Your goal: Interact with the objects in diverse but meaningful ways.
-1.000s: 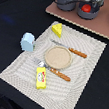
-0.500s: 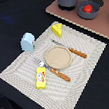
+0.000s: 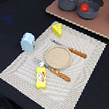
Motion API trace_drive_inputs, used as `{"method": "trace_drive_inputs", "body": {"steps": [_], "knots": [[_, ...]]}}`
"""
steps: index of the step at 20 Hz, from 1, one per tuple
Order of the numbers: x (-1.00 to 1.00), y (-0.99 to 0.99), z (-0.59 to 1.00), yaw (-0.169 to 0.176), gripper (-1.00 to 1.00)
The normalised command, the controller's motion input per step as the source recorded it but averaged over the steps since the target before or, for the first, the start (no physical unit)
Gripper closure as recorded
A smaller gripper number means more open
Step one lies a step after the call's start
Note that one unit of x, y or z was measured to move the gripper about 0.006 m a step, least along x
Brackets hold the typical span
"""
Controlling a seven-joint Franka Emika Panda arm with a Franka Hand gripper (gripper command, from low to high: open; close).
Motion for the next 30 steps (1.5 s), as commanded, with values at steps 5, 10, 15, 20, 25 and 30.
{"method": "trace_drive_inputs", "body": {"steps": [5,10,15,20,25,30], "knots": [[0.62,-0.53,0.84,-0.106,-1.0],[0.55,-0.72,0.68,-0.084,-1.0],[0.34,-0.85,0.23,-0.048,-1.0],[0.2,-0.92,0.04,-0.038,-1.0],[-0.03,-0.96,-0.09,-0.029,-1.0],[-0.36,-0.75,-0.21,0.003,-1.0]]}}
